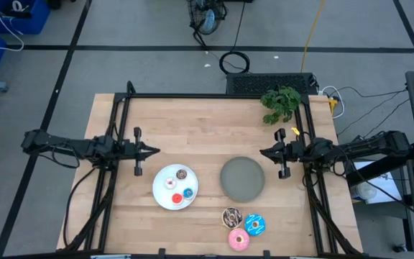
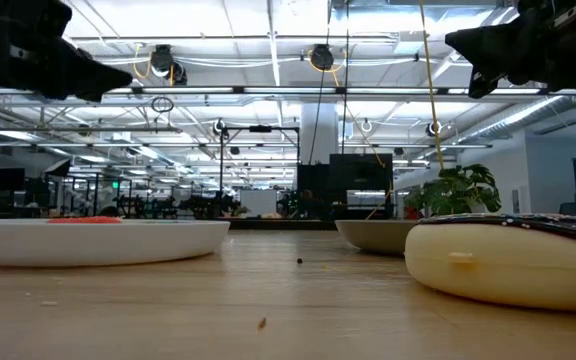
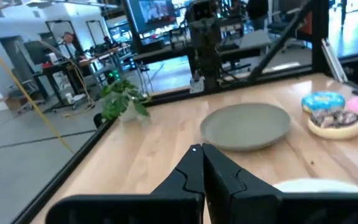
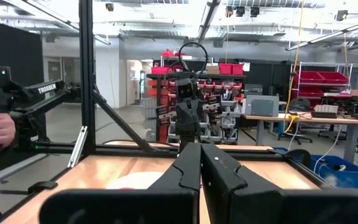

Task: Pick & Place donuts
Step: Put the large blue donut on the gray plate

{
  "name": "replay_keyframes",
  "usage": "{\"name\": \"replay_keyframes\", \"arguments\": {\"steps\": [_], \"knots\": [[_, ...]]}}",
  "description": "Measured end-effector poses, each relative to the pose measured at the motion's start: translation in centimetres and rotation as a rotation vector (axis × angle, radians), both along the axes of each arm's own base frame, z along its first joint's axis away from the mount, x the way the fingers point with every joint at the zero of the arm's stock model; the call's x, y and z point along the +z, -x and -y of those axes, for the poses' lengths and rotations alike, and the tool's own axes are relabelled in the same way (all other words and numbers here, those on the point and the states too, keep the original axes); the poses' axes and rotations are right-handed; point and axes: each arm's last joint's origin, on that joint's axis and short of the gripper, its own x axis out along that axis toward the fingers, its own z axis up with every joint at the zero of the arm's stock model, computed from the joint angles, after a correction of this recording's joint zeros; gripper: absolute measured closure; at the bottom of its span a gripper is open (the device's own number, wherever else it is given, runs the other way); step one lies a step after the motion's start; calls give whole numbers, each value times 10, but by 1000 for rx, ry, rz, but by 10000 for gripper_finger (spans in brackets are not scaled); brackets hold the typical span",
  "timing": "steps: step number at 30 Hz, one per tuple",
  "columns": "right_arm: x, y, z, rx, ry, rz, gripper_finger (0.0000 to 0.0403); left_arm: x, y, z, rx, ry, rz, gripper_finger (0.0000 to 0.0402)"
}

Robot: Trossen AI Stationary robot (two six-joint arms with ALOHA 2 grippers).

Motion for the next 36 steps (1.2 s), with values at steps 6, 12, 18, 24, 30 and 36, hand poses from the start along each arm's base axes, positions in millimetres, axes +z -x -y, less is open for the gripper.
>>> {"name": "replay_keyframes", "arguments": {"steps": [6, 12, 18, 24, 30, 36], "knots": [[-1, 0, 0, -1, 3, -11, 403, -8, 0, 1, -43, -85, -14, 398], [-1, 0, 0, 1, -4, -11, 403, -9, 2, 1, -36, -109, -25, 399], [-1, 0, 0, 1, -3, -10, 403, -3, 10, 1, -60, -109, 34, 399], [-1, 0, 0, 1, -4, -10, 403, -12, 16, 0, -79, -116, 24, 399], [-1, 0, 0, 4, -17, -12, 403, -15, 16, -2, -24, -114, -3, 381], [-1, 0, 0, 30, -65, -11, 403, -14, 17, -7, 143, -188, -17, 386]]}}
